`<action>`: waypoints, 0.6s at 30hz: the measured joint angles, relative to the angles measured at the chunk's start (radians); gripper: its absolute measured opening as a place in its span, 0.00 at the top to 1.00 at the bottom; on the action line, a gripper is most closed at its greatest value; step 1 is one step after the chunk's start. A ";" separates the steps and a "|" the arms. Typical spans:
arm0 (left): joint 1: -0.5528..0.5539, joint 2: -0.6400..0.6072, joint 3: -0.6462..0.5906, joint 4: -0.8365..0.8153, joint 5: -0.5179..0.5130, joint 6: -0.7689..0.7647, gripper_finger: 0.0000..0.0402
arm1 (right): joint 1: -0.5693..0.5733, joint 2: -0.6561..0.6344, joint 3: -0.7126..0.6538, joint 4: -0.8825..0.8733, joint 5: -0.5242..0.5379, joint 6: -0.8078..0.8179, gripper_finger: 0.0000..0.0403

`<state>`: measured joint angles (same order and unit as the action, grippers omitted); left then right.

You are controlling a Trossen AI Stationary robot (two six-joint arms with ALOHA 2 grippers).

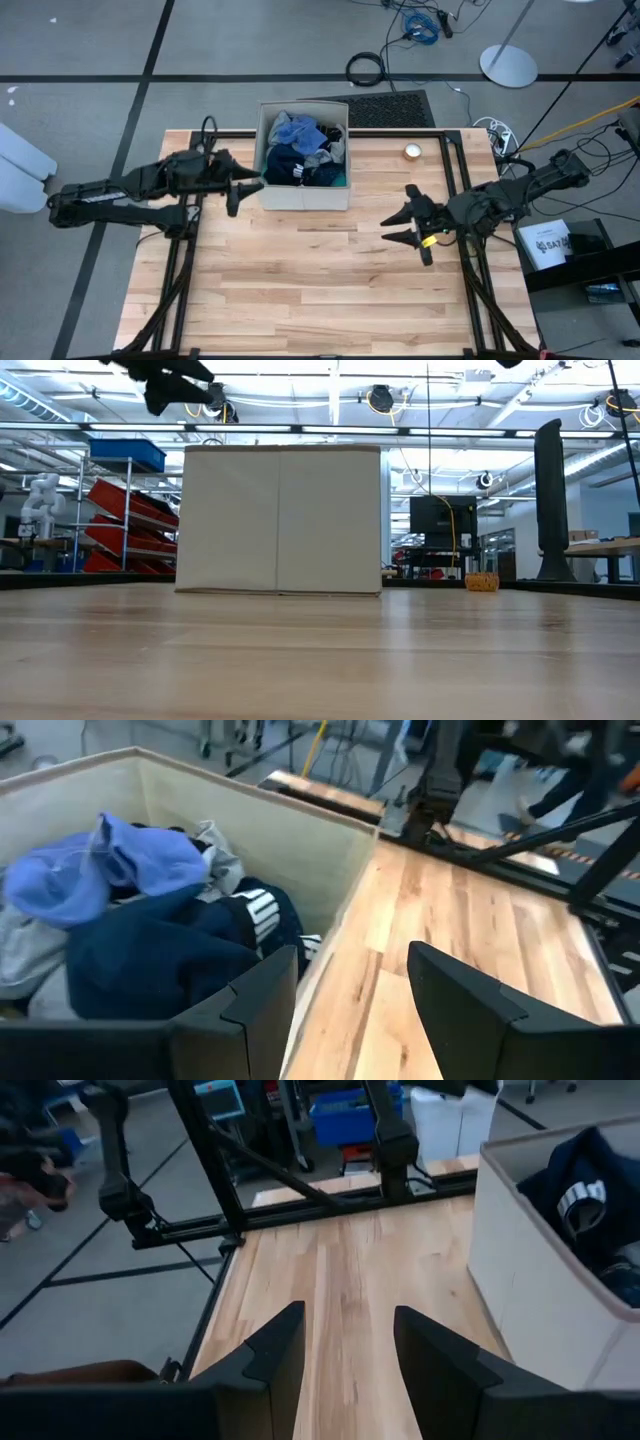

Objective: Sort clothes
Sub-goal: Return to Home Position

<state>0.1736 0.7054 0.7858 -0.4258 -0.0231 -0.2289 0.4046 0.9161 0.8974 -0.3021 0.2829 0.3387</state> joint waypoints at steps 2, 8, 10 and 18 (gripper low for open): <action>-0.011 -0.040 -0.062 0.054 0.000 0.000 0.50 | 0.000 -0.019 0.000 -0.017 0.004 -0.007 0.64; -0.026 -0.138 -0.219 0.223 0.000 -0.002 0.50 | 0.000 -0.055 -0.018 -0.046 0.005 -0.011 0.64; -0.026 -0.166 -0.256 0.265 0.000 -0.002 0.50 | 0.000 -0.070 -0.036 -0.045 0.005 -0.006 0.64; -0.026 -0.283 -0.379 0.372 0.000 -0.005 0.50 | 0.000 -0.172 -0.170 0.036 0.014 0.020 0.64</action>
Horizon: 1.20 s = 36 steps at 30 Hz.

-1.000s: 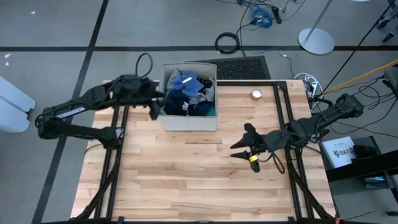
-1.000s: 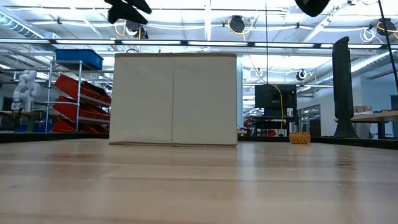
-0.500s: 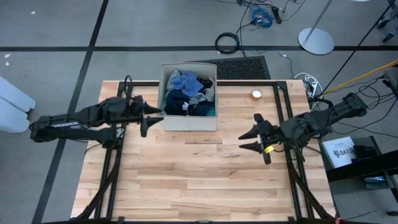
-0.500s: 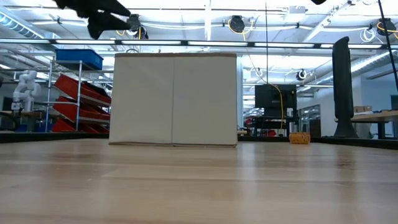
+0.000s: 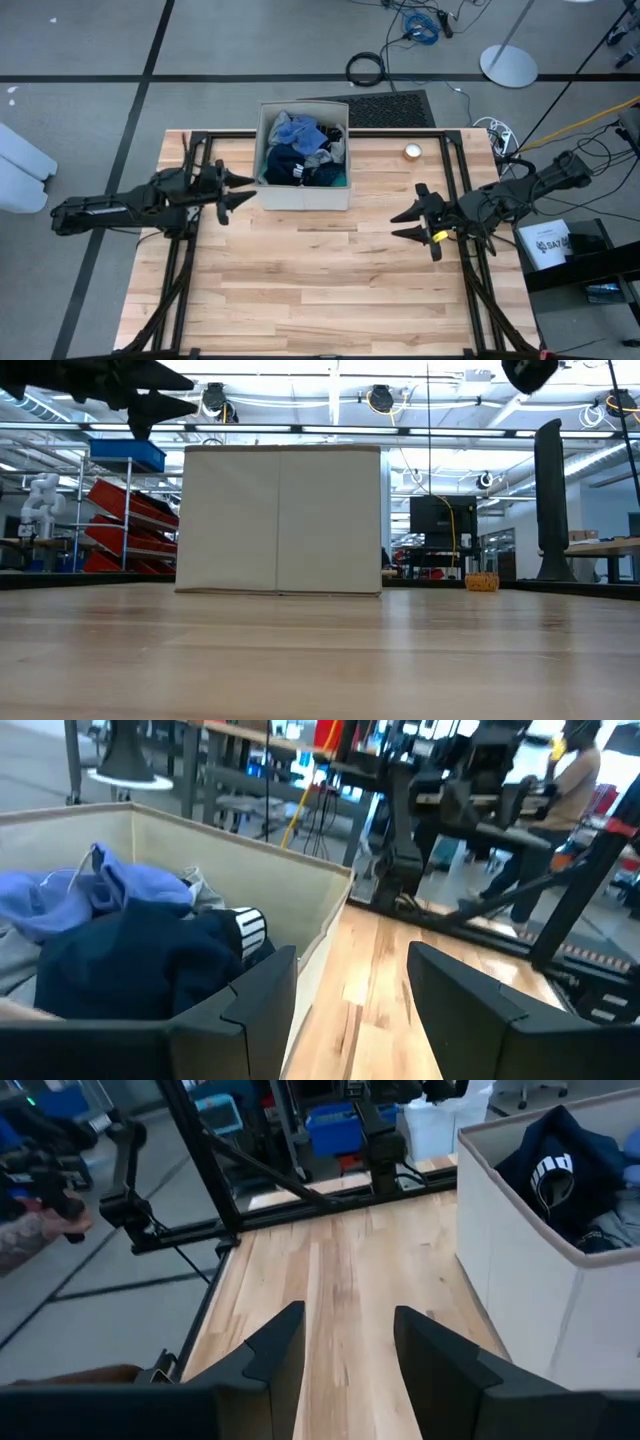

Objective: Sort clothes
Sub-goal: Return to Home Position

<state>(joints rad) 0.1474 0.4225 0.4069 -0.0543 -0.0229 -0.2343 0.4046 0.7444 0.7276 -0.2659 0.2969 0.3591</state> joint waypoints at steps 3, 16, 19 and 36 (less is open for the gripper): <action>0.000 -0.040 -0.046 0.044 0.000 0.000 0.50 | 0.000 -0.049 -0.064 0.050 0.009 0.014 0.64; 0.000 -0.189 -0.178 0.056 0.000 -0.051 0.50 | 0.000 -0.283 -0.301 0.083 0.073 0.101 0.64; 0.000 -0.218 -0.196 0.058 0.000 -0.066 0.50 | 0.000 -0.336 -0.341 0.084 0.073 0.102 0.64; 0.000 -0.308 -0.294 0.101 0.001 -0.086 0.50 | 0.000 -0.616 -0.478 0.083 -0.075 -0.011 0.64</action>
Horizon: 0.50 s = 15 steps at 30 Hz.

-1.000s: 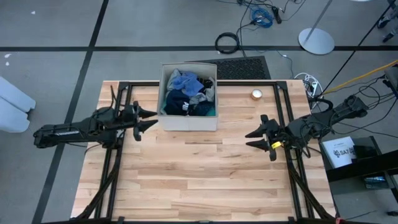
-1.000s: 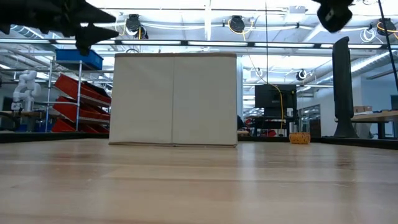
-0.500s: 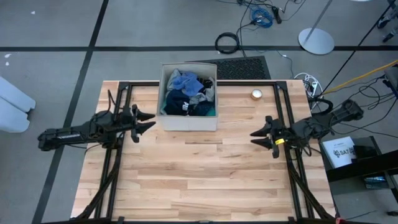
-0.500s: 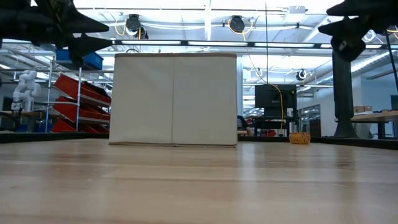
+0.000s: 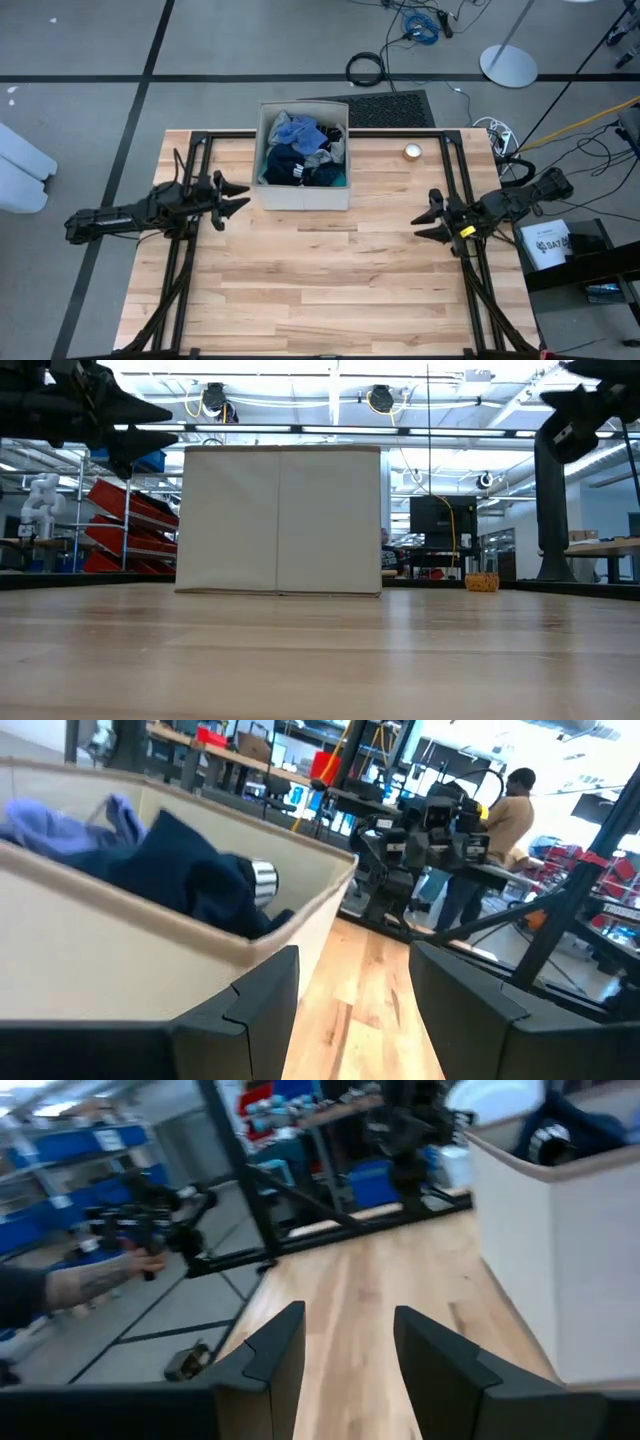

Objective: Sort clothes
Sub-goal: Return to Home Position

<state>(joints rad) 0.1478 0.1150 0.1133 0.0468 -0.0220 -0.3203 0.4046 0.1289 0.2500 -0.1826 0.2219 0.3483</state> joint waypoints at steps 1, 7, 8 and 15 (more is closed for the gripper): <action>0.000 0.000 -0.004 0.000 0.004 -0.008 0.50 | 0.000 -0.014 -0.002 0.000 -0.015 -0.016 0.64; 0.000 -0.001 -0.007 0.036 0.056 -0.011 0.50 | 0.000 -0.079 -0.030 0.003 -0.039 -0.080 0.64; 0.000 -0.001 -0.007 0.058 0.064 -0.008 0.50 | 0.000 -0.088 -0.043 0.011 -0.039 -0.078 0.64; 0.000 -0.001 -0.007 0.106 0.074 0.012 0.50 | 0.000 -0.127 -0.159 0.122 -0.042 -0.074 0.64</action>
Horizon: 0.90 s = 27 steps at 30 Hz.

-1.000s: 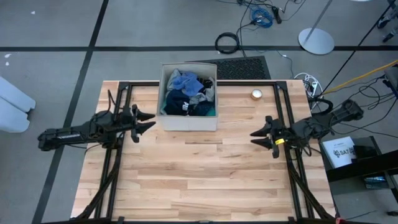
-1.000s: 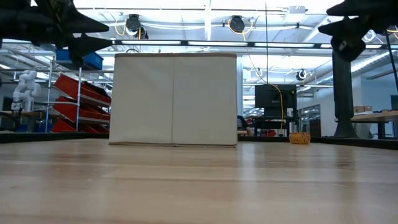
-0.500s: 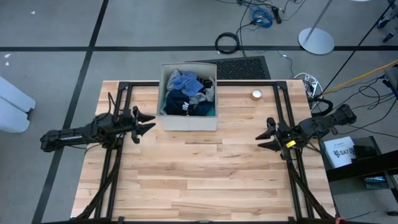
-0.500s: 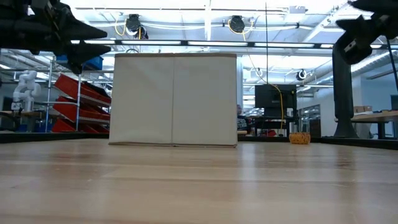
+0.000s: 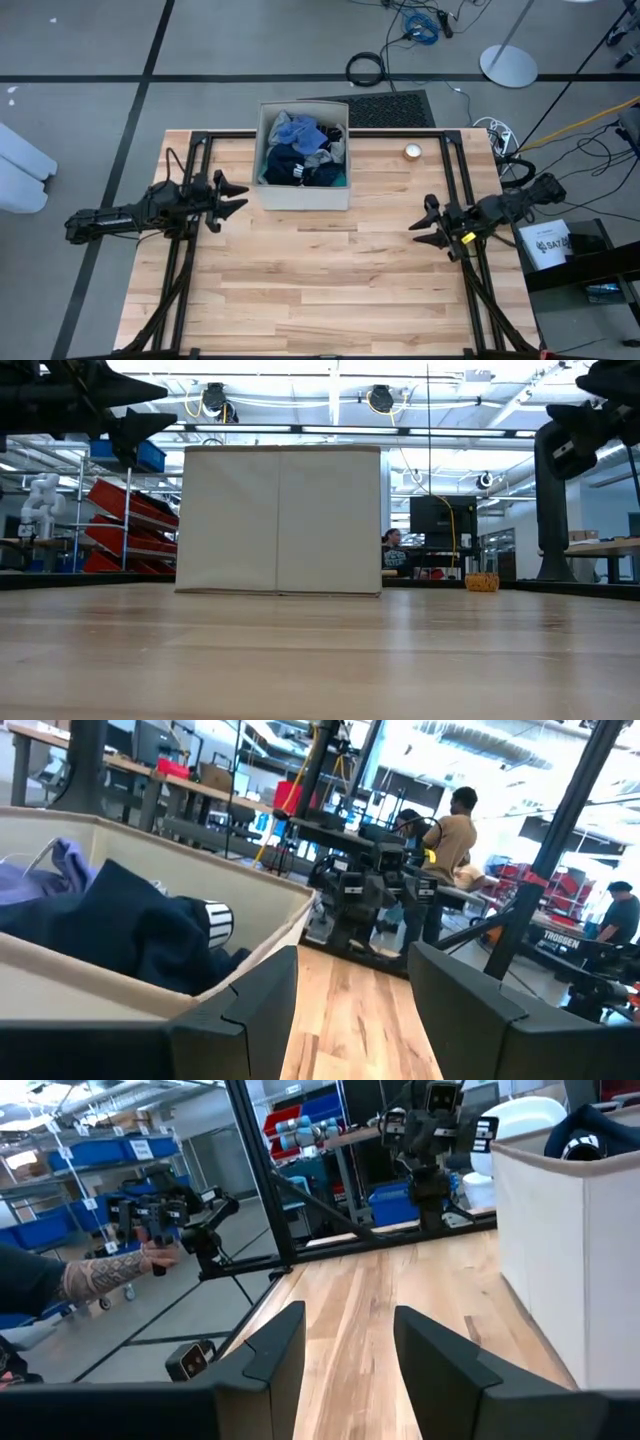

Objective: Sort clothes
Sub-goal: Return to Home Position

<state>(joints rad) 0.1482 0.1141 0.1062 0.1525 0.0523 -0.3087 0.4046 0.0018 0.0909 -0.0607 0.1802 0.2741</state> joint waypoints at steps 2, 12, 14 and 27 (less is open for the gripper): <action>0.000 0.000 0.000 -0.002 0.001 -0.001 0.50 | 0.000 0.000 -0.016 0.026 0.000 0.000 0.64; 0.000 0.000 0.000 -0.002 0.002 0.000 0.50 | -0.230 0.001 -0.057 0.040 -0.118 0.012 0.64; 0.000 0.000 0.000 -0.002 0.003 0.000 0.50 | -0.306 0.001 -0.057 0.027 -0.198 0.014 0.64; 0.000 0.000 0.000 -0.003 0.086 0.059 0.50 | -0.465 0.119 -0.056 0.036 -0.319 -0.081 0.65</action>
<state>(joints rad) 0.1481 0.1143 0.1066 0.1498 0.1384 -0.2500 -0.0605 0.1211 0.0345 -0.0250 -0.1387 0.1935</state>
